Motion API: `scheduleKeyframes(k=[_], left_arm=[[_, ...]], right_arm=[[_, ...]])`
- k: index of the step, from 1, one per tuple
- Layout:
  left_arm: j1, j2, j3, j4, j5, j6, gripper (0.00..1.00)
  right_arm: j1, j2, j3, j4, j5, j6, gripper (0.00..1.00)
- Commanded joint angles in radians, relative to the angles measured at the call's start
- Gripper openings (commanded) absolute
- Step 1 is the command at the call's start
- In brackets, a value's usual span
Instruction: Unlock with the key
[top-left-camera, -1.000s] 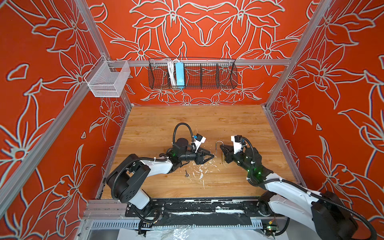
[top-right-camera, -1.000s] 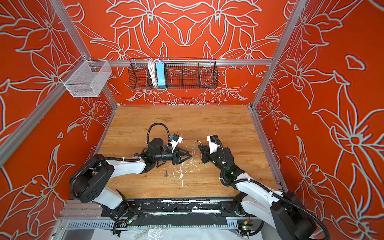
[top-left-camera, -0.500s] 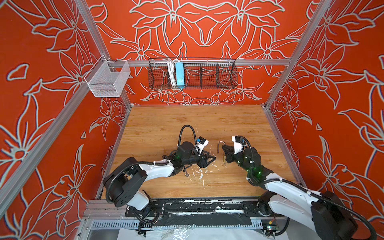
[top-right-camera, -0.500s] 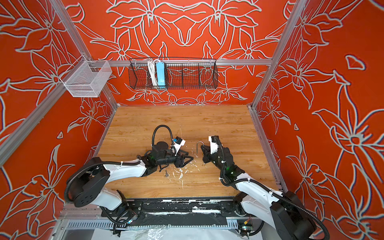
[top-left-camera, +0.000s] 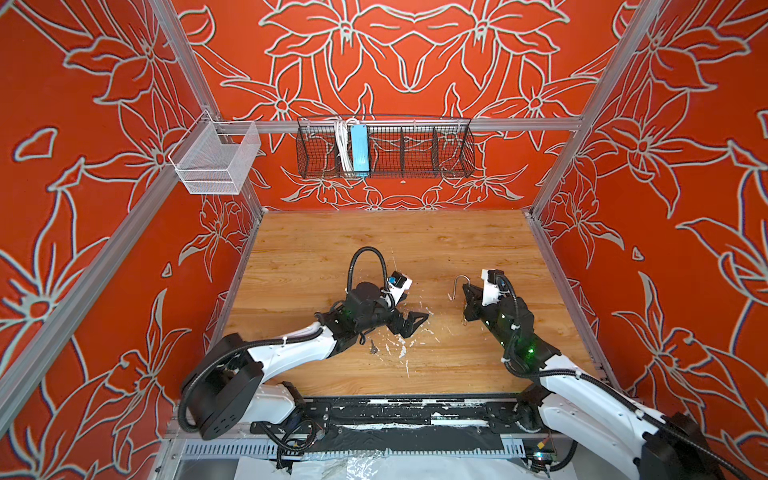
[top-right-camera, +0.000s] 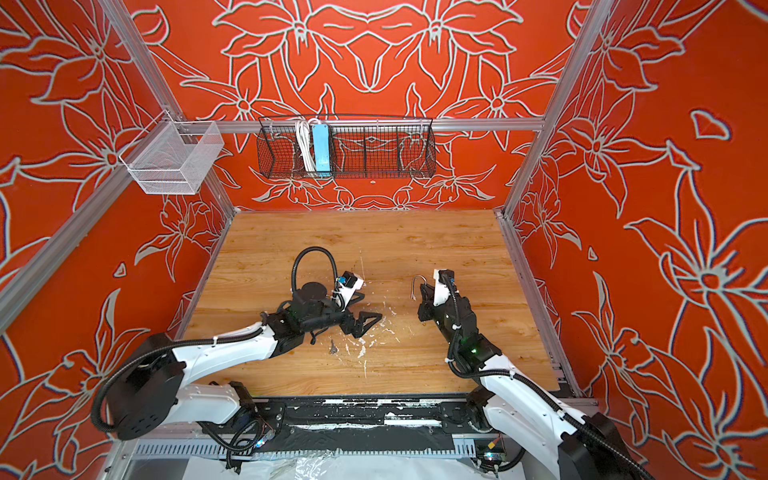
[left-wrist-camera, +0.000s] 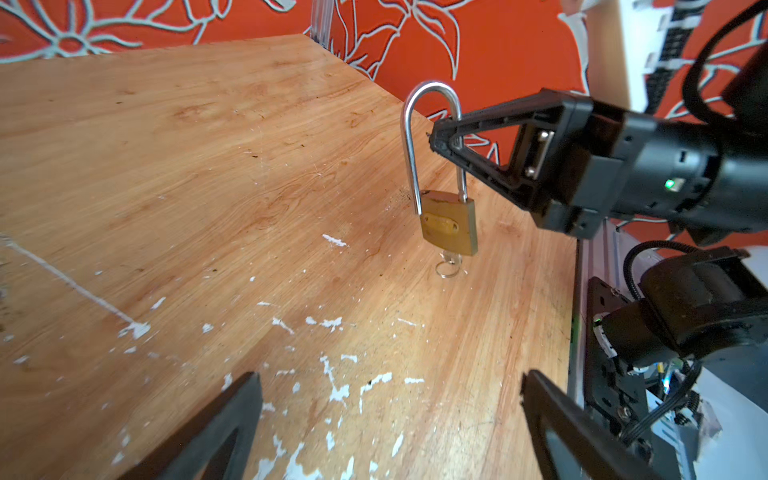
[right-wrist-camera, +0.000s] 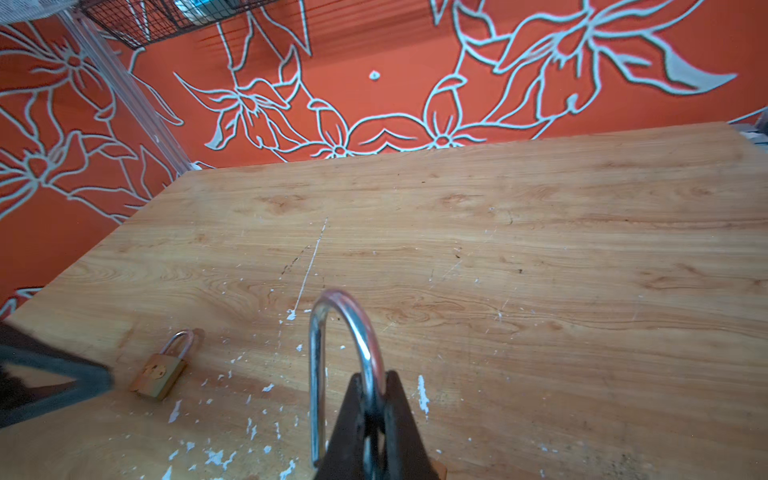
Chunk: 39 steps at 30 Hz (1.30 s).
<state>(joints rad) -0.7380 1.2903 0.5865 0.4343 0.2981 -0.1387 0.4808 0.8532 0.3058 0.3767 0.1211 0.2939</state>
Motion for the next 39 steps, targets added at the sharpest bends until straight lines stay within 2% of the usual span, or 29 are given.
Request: scheduleKeyframes(k=[1, 6, 10, 14, 18, 25, 32, 35, 39], left_arm=[[0.0, -0.087, -0.043, 0.043, -0.083, 0.064, 0.97], [0.003, -0.114, -0.079, 0.076, -0.147, 0.076, 0.97], [0.005, -0.11, -0.078, 0.077, -0.166, 0.07, 0.97], [0.012, -0.141, -0.1, 0.085, -0.246, 0.064, 0.97], [0.029, -0.172, -0.118, 0.088, -0.304, 0.042, 0.97], [0.033, -0.191, -0.12, 0.077, -0.329, 0.021, 0.97], [0.038, -0.183, -0.129, 0.092, -0.344, 0.017, 0.97], [0.047, -0.174, -0.129, 0.095, -0.343, 0.012, 0.97], [0.057, -0.162, -0.128, 0.101, -0.326, 0.001, 0.98]], right_arm=[[-0.017, 0.042, 0.125, -0.05, 0.065, -0.015, 0.0], [-0.048, 0.217, 0.291, -0.104, 0.103, -0.019, 0.0], [-0.097, 0.388, 0.437, -0.112, 0.095, -0.038, 0.0], [-0.142, 0.592, 0.594, -0.147, 0.075, -0.092, 0.0], [-0.162, 0.733, 0.695, -0.14, 0.038, -0.091, 0.0], [-0.162, 0.972, 0.929, -0.219, 0.004, -0.056, 0.0], [-0.162, 1.171, 1.118, -0.268, 0.015, -0.076, 0.0], [-0.162, 1.268, 1.226, -0.315, -0.019, -0.056, 0.0], [-0.162, 1.328, 1.268, -0.281, -0.075, -0.016, 0.0]])
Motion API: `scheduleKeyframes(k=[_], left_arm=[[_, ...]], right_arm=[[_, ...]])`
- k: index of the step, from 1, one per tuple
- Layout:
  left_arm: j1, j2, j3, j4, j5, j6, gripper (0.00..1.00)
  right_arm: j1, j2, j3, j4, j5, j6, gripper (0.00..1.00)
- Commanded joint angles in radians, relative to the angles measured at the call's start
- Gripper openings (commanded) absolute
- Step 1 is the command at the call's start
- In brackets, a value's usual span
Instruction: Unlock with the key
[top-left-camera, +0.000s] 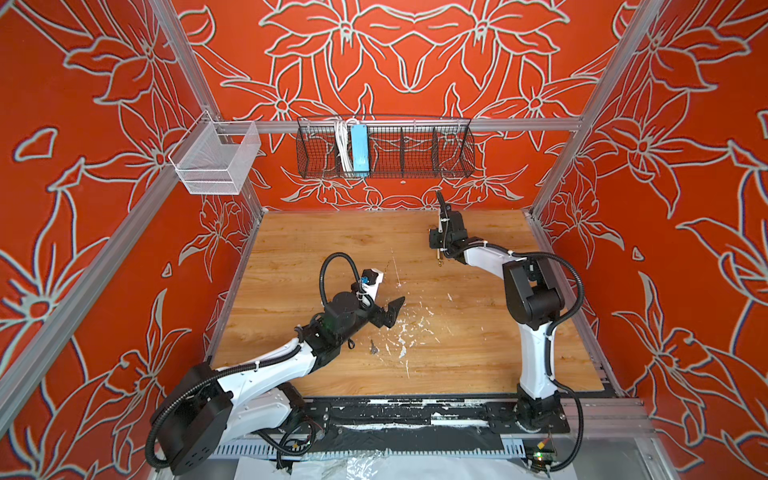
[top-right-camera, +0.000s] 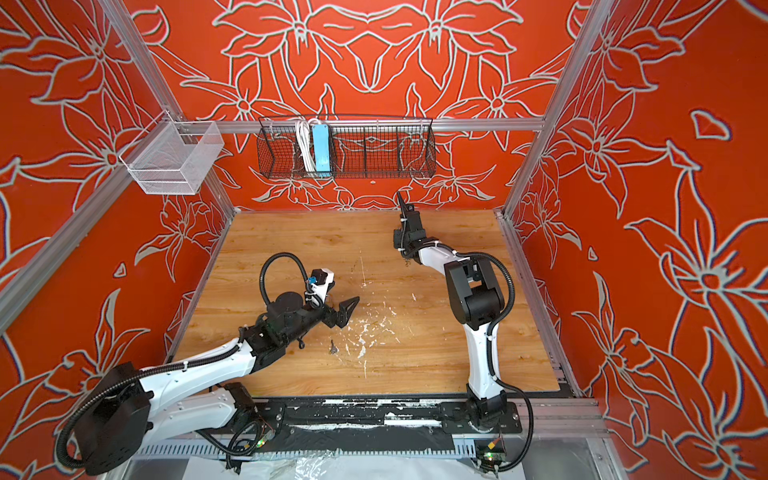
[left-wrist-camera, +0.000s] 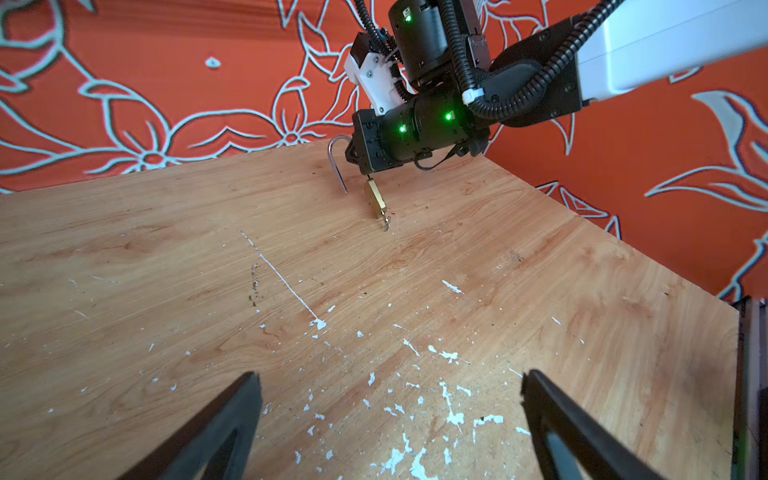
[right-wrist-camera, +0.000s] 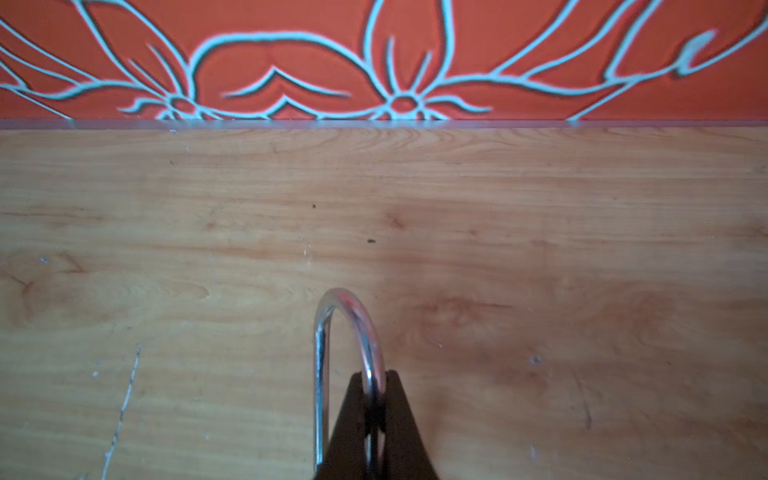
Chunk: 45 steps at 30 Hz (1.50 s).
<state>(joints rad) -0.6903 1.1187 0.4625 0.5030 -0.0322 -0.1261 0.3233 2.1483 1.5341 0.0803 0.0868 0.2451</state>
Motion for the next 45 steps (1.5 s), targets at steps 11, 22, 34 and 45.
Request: scheduleKeyframes(k=[11, 22, 34, 45], left_arm=[[0.029, -0.016, -0.02, 0.026, -0.062, -0.033, 0.97], [0.047, -0.011, -0.028, 0.035, -0.073, -0.043, 0.98], [0.049, -0.014, -0.019, 0.012, -0.086, -0.053, 0.97], [0.048, -0.025, 0.012, -0.061, -0.151, -0.085, 0.97]], right_arm=[[-0.006, 0.285, 0.396, -0.118, -0.238, 0.134, 0.0], [-0.021, 0.555, 0.884, -0.477, -0.331, 0.182, 0.0], [-0.026, 0.454, 0.706, -0.378, -0.335, 0.17, 0.54], [-0.024, -0.082, 0.124, -0.167, -0.291, 0.095, 0.82]])
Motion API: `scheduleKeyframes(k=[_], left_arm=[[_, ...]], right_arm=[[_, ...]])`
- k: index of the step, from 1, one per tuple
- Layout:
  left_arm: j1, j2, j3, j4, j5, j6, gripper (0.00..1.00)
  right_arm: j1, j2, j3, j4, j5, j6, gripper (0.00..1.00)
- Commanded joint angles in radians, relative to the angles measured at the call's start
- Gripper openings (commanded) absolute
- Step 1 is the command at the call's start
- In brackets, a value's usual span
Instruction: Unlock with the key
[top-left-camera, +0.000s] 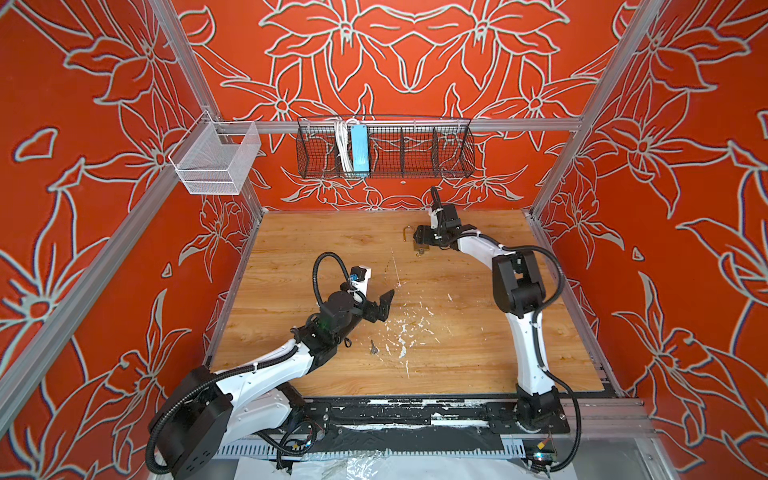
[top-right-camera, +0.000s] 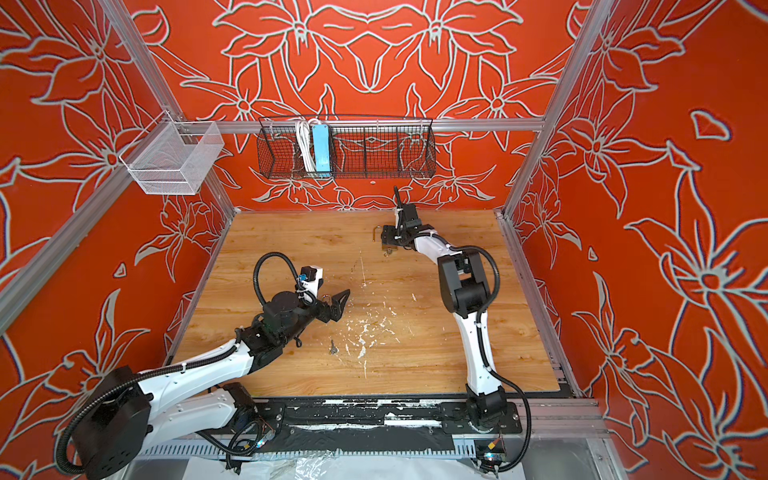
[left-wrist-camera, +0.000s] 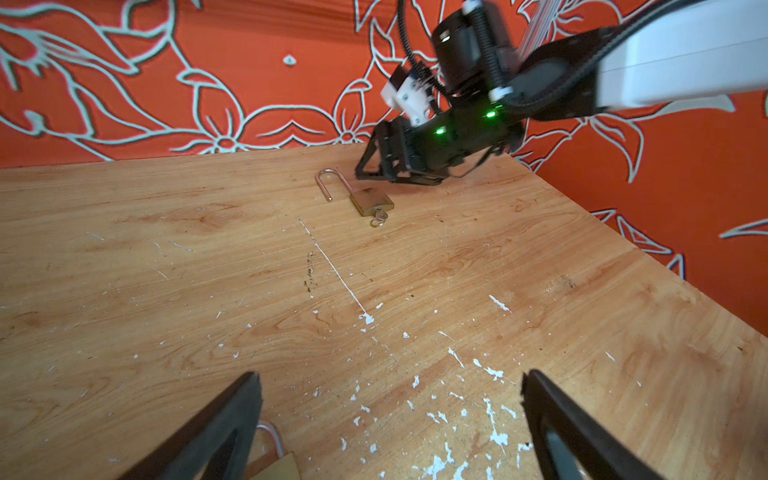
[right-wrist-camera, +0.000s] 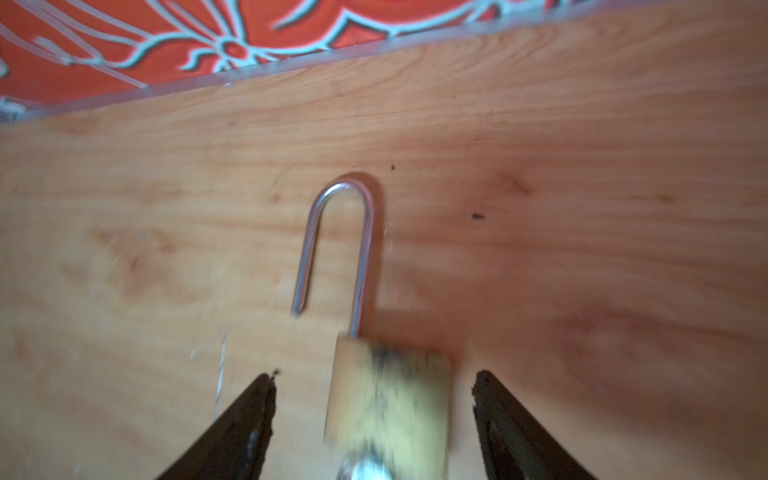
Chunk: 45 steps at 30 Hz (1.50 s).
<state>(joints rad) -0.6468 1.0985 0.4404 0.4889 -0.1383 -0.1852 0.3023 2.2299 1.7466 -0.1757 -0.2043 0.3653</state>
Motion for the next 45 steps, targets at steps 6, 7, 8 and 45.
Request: scheduleKeyframes(k=[6, 7, 8, 45], left_arm=[[0.006, 0.031, 0.102, -0.174, -0.154, -0.071, 0.97], [0.005, 0.028, 0.106, -0.184, -0.158, -0.073, 0.97], [0.006, 0.025, 0.109, -0.195, -0.172, -0.081, 0.97], [0.01, -0.421, 0.049, -0.471, -0.497, -0.221, 0.97]], right_arm=[[0.004, -0.563, -0.54, 0.185, 0.035, -0.006, 0.96], [0.012, -0.618, -0.609, 0.202, 0.044, 0.008, 0.98], [0.024, -0.676, -0.685, 0.218, 0.052, 0.019, 0.98], [0.683, -0.709, -0.974, 0.25, -0.314, -0.551, 0.88]])
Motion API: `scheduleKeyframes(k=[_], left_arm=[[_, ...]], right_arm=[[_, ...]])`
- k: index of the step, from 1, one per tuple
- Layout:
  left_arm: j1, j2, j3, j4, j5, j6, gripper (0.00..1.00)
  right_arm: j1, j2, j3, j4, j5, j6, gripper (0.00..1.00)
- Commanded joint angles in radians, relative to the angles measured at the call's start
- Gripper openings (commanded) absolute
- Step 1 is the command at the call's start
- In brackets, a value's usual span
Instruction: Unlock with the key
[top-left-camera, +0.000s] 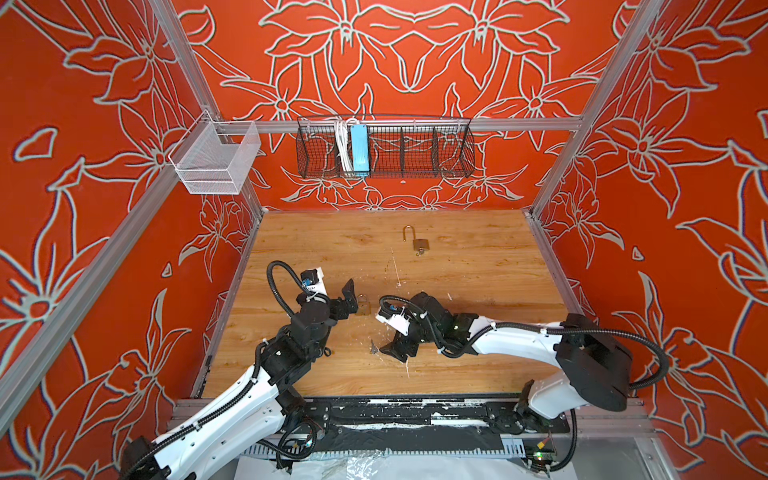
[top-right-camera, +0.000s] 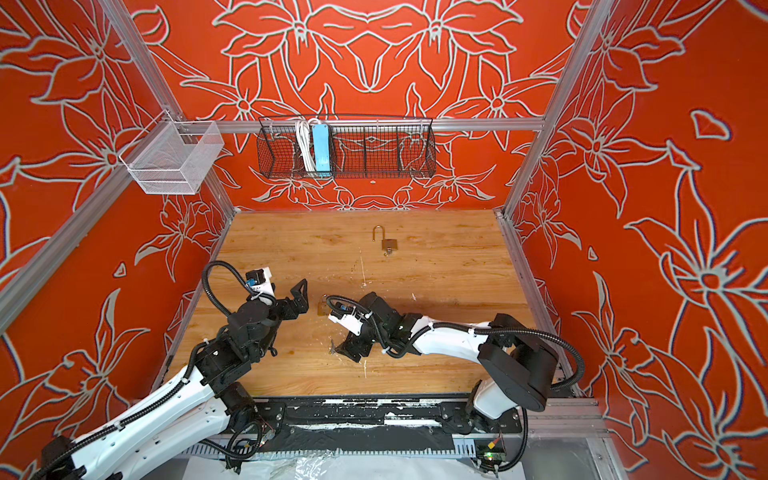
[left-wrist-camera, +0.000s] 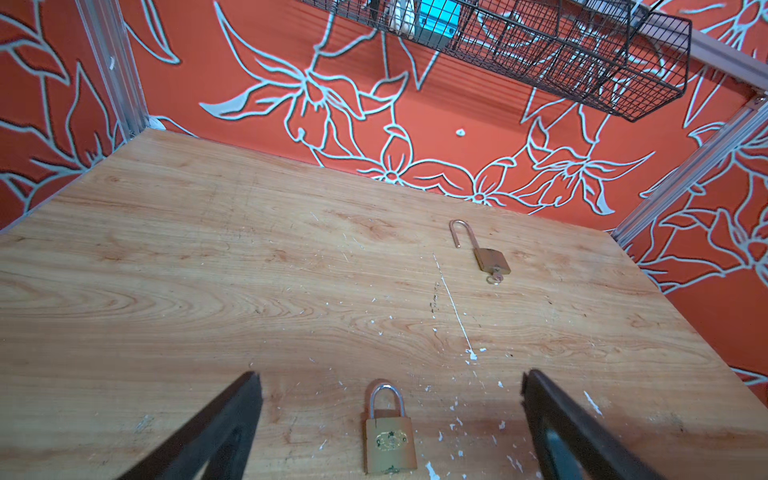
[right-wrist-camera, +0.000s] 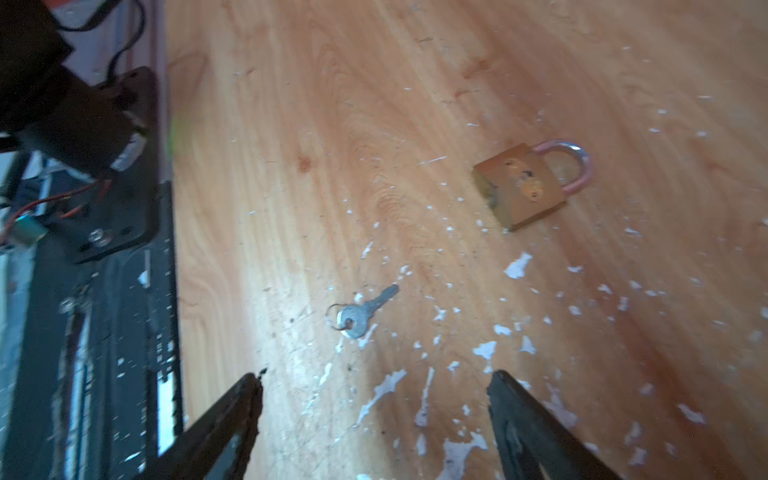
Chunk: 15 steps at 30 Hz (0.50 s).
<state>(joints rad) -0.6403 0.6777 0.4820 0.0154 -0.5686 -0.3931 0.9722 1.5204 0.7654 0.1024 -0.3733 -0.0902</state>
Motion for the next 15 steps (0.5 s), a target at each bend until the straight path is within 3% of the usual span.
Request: scheduleKeyframes(k=[1, 5, 9, 15], left_arm=[[0.004, -0.006, 0.007, -0.003, -0.078, -0.026, 0.97], [0.004, -0.057, -0.021, 0.004, -0.114, -0.048, 0.97], [0.002, -0.121, -0.039, -0.015, -0.145, -0.082, 0.98], [0.0, -0.158, -0.06, 0.001, -0.158, -0.079, 0.98]], right_arm=[[0.022, 0.007, 0.011, -0.036, -0.134, -0.109, 0.88], [0.077, 0.069, 0.056, -0.085, 0.025, -0.125, 0.85], [0.125, 0.188, 0.15, -0.137, 0.127, -0.123, 0.61], [0.155, 0.244, 0.182, -0.116, 0.265, -0.114, 0.52]])
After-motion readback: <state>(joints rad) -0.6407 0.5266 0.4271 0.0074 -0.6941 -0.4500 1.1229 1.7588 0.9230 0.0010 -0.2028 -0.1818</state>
